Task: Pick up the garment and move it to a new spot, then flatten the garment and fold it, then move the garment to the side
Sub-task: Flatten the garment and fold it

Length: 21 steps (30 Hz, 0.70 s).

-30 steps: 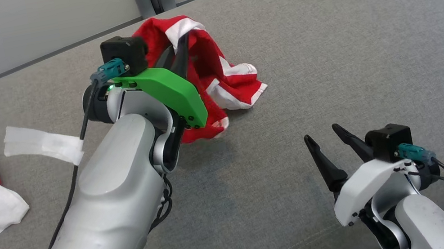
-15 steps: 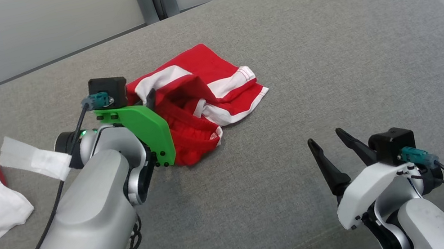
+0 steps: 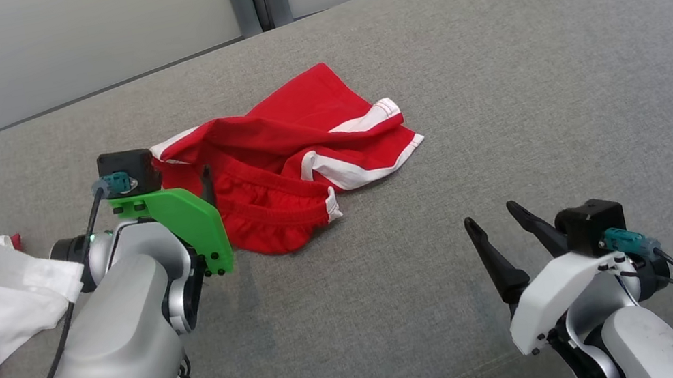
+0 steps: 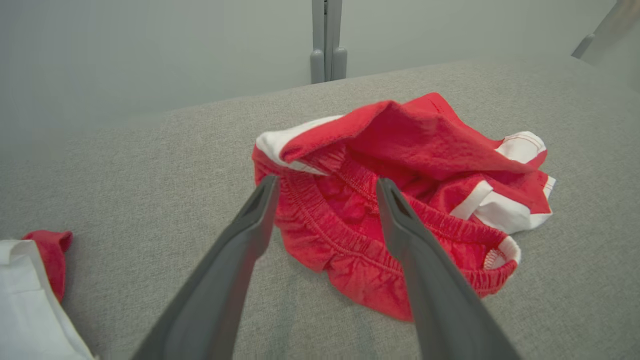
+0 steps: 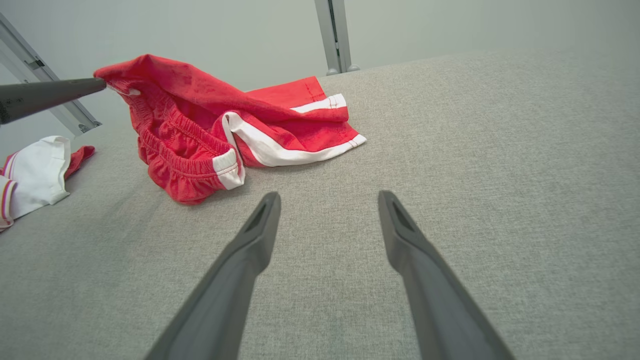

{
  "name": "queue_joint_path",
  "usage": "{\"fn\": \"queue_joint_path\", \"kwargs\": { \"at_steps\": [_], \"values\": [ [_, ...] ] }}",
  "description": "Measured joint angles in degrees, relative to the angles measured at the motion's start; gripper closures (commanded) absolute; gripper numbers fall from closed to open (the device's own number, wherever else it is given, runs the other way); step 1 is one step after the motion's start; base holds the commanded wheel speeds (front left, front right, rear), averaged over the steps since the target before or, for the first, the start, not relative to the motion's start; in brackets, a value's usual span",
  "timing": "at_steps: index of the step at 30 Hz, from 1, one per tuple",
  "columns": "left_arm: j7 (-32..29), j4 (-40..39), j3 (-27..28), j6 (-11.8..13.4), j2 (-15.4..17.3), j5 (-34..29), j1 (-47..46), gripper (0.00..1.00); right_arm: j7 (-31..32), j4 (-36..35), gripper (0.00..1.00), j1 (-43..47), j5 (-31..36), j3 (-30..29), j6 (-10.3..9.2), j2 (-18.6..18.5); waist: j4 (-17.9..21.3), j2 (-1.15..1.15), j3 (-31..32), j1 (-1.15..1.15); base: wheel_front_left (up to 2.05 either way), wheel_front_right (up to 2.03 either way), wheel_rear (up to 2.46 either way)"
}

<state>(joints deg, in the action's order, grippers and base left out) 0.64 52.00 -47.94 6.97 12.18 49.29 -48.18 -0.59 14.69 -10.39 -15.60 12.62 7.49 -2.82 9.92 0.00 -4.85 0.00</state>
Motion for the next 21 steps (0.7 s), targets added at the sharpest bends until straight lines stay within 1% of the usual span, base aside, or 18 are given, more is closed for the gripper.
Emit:
{"fn": "queue_joint_path", "kwargs": {
  "at_steps": [6, 12, 18, 21],
  "values": [
    [0.2, -0.3, -1.1, -2.7, -1.5, 0.6, 1.3, 0.0, 0.3, -0.2, 0.0, 0.7, 0.2, -0.2, 0.0, 0.0, -0.7, 0.0, 0.5, 0.0, 0.0, 0.0, 0.0],
    [-3.2, -1.8, -5.0, -5.5, -3.3, -0.7, 1.8, 0.0, 0.9, -0.7, 0.0, 0.8, 0.4, -0.1, 0.0, 0.0, -1.0, 0.0, 0.7, 0.0, 0.0, 0.0, 0.0],
    [-4.6, -2.3, -6.4, -5.7, -4.9, -1.5, 2.1, 0.0, 1.0, -1.0, 0.0, 0.8, 0.3, 0.3, 0.0, 0.0, -0.4, 0.0, 0.3, 0.0, 0.0, 0.0, 0.0],
    [-4.5, -1.9, -6.9, -5.3, -5.8, -1.5, 2.3, 0.0, 1.0, -1.1, 0.0, 0.7, 0.2, 0.4, 0.0, 0.0, 0.7, 0.0, -0.3, 0.0, 0.0, 0.0, 0.0]
  ]
}}
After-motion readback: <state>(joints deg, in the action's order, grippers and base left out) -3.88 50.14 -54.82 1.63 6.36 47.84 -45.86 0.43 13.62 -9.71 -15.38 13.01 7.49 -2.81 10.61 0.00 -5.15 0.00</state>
